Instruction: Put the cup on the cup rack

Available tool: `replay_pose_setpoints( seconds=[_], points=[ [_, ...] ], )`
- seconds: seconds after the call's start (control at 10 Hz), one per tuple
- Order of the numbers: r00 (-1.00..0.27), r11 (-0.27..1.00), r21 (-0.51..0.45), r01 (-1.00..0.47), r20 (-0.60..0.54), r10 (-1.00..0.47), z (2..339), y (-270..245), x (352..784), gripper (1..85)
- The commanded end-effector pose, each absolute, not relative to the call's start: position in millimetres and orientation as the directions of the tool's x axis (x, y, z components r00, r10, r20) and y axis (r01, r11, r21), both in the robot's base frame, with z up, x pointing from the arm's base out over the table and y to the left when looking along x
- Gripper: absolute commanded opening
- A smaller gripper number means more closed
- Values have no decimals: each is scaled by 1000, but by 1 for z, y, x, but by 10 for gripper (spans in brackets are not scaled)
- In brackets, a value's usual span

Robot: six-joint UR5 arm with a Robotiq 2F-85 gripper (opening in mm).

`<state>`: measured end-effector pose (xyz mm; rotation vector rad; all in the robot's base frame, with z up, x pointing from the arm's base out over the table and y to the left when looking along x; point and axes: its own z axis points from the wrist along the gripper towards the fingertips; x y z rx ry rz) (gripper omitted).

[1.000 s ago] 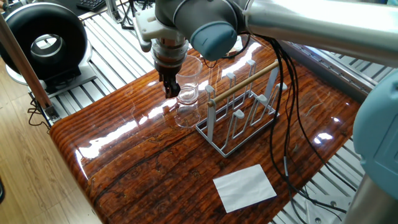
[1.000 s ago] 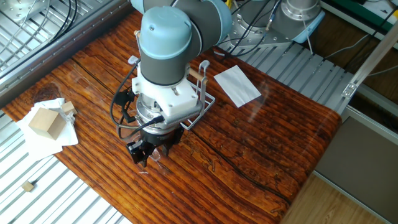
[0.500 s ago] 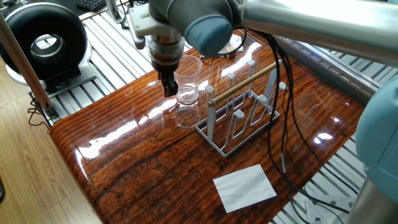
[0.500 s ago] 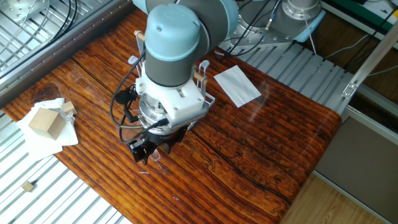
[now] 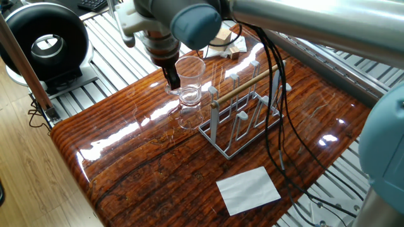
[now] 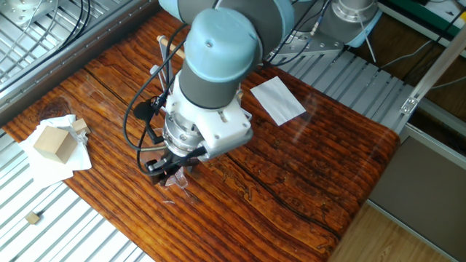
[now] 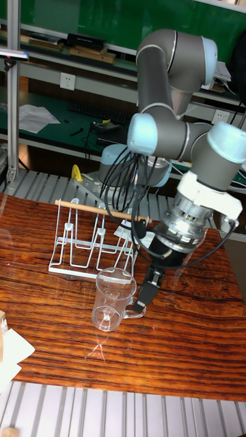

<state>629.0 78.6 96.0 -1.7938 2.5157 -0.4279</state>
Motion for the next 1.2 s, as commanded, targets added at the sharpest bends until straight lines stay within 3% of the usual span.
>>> replay_pose_setpoints(
  seconds=[0.0,0.4,1.1],
  points=[
    [-350,314,-219,-924,153,-924,102,82,625,583],
    [-360,328,-195,-924,160,-919,109,88,623,583],
    [-380,348,-156,-924,300,-875,106,80,625,587]
  ],
)
